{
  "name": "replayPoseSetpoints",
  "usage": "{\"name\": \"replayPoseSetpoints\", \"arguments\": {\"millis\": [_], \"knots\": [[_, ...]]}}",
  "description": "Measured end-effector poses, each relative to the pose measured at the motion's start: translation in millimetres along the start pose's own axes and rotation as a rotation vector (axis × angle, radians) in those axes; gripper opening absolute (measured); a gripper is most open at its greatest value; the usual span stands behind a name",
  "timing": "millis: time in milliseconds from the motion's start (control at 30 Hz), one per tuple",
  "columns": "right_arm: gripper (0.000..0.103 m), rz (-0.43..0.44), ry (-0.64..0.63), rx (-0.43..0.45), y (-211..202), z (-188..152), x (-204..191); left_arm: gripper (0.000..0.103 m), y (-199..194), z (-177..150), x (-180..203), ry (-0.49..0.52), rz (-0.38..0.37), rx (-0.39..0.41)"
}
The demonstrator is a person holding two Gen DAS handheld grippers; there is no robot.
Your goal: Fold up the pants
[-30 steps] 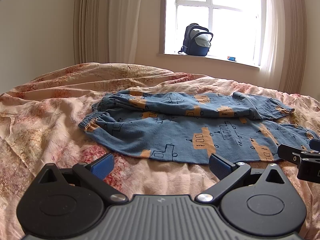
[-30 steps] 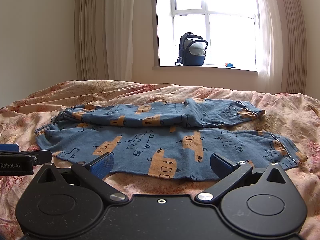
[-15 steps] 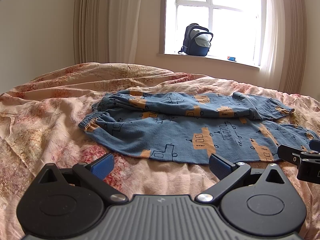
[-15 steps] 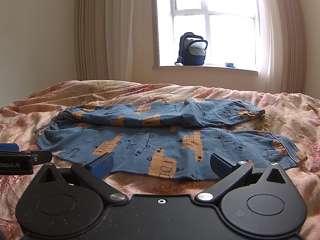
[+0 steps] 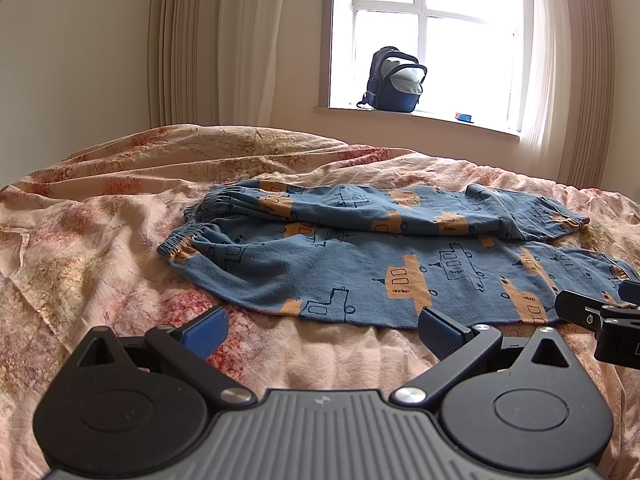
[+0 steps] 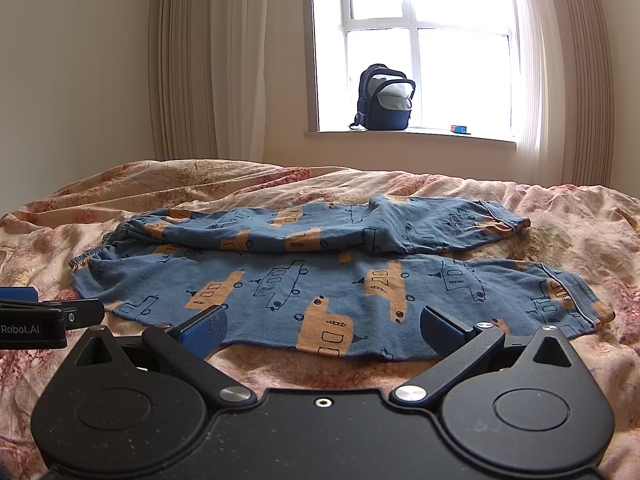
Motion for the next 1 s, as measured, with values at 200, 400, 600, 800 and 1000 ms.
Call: {"name": "replayPoseSetpoints", "arguments": {"millis": [200, 400, 600, 800, 1000], "knots": [[0.103, -0.001, 0.0, -0.001, 0.0, 0.0, -0.1, 0.103, -0.1, -0.1, -0.2, 0.0, 0.0, 0.0], [0.103, -0.001, 0.0, 0.0, 0.0, 0.0, -0.1, 0.103, 0.1, -0.2, -0.2, -0.001, -0.001, -0.001], [0.103, -0.001, 0.0, -0.001, 0.2, -0.2, -0.1, 0.103, 0.0, -0.2, -0.4, -0.001, -0.001, 0.0], [0.103, 0.0, 0.001, -0.004, 0.5, -0.7, 0.5, 0.103, 0.2, -0.4, -0.5, -0.001, -0.001, -0.002], [0.103, -0.018, -0.007, -0.049, 9.3, -8.6, 2.0, 0.103, 6.0, -5.3, 1.1, -0.003, -0.014, -0.029]]}}
Point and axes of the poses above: each gripper's, at about its wrist camera, not at the fingertips, and y roughly the way its jaws point, x to its right, z to its top, the point moved 3 cm from there along y, roughly the way its jaws point, and after that the axes turned 13 degrees about y, right-handed, at the moved point
